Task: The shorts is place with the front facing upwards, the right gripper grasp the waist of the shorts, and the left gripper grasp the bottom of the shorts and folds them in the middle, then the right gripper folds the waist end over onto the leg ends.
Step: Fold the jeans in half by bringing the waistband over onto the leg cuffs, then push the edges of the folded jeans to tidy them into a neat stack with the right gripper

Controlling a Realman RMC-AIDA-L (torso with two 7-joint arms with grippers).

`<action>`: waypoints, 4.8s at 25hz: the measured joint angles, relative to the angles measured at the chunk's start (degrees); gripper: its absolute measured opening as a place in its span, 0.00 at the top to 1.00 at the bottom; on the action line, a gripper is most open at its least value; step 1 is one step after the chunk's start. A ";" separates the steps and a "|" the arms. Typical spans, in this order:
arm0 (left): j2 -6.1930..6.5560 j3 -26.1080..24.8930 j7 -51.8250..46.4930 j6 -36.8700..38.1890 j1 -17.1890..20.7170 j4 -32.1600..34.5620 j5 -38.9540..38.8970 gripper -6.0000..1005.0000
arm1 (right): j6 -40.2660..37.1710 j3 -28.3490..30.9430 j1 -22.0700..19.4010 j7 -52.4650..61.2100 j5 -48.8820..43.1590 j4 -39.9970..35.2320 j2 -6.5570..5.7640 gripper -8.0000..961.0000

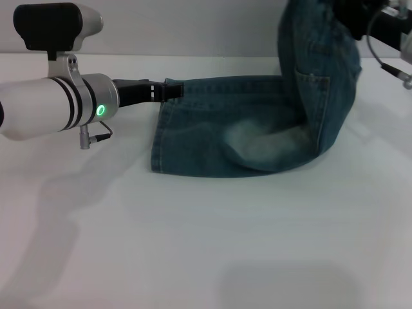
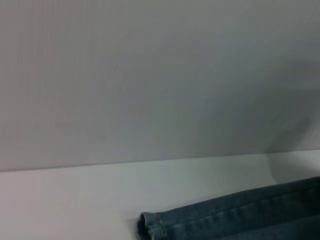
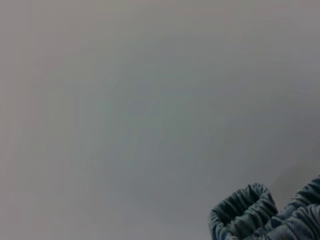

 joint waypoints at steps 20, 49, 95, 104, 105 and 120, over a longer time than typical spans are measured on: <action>0.00 0.82 -0.36 4.02 2.84 1.06 -1.54 0.20 | -0.36 -14.65 5.89 2.70 1.47 -0.51 0.54 0.83; -0.06 6.92 -0.43 7.58 4.66 0.62 -5.15 0.20 | -1.37 -24.04 8.94 3.71 2.48 1.15 0.68 0.83; 0.40 7.31 3.79 29.94 17.07 -8.15 -4.64 0.21 | -35.55 -34.58 -3.03 -10.25 -15.08 -15.15 0.77 0.23; 0.23 14.12 3.58 34.40 15.77 -7.69 -4.64 0.21 | -90.11 -61.19 -7.76 -11.36 -27.81 -14.71 0.99 0.24; 0.27 15.59 3.60 36.56 15.66 -7.31 -4.64 0.21 | -94.37 -65.07 -6.80 -10.97 -28.27 -12.05 1.01 0.24; 0.14 28.82 -0.28 52.64 9.90 2.87 -4.63 0.21 | -103.38 -91.66 -5.60 33.28 -40.91 0.82 1.20 0.47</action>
